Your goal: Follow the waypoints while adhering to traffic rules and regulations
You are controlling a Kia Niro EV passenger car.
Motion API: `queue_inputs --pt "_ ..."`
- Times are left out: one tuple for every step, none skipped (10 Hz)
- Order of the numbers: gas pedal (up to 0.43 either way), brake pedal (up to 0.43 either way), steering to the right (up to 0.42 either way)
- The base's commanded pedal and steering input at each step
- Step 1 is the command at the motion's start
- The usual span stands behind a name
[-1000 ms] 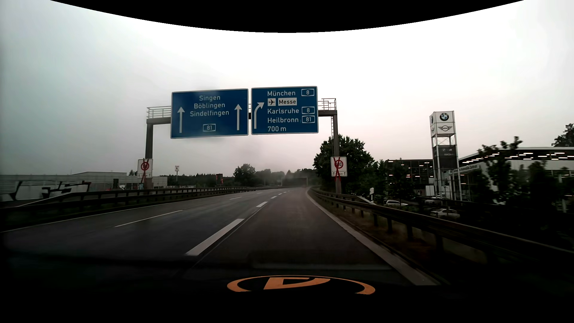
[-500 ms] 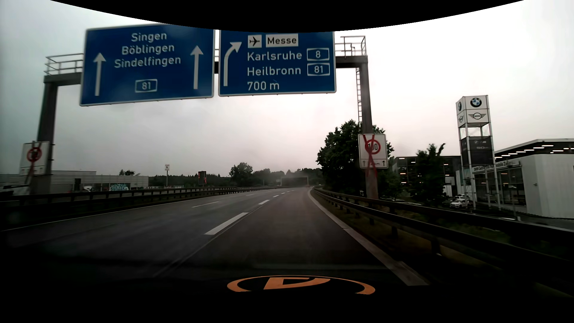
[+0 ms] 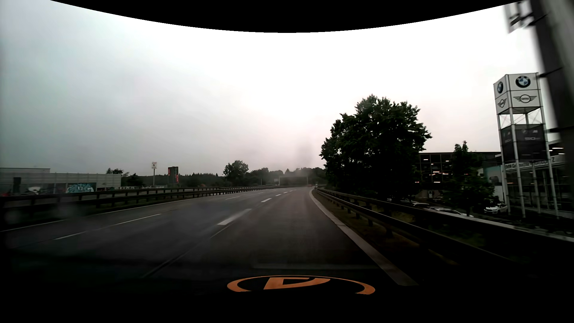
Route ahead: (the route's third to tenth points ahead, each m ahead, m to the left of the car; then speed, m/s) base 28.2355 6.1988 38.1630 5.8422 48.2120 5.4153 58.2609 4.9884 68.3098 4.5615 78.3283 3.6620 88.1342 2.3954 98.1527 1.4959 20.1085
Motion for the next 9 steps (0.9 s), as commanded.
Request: queue_inputs --pt "0.15 0.0 0.001" --pt "0.15 0.0 0.001" --pt "0.15 0.0 0.001" --pt "0.15 0.0 0.001" --pt "0.15 0.0 0.001" --pt "0.15 0.0 0.001" --pt "0.15 0.0 0.001" --pt "0.15 0.0 0.001" --pt "0.15 0.0 0.001"
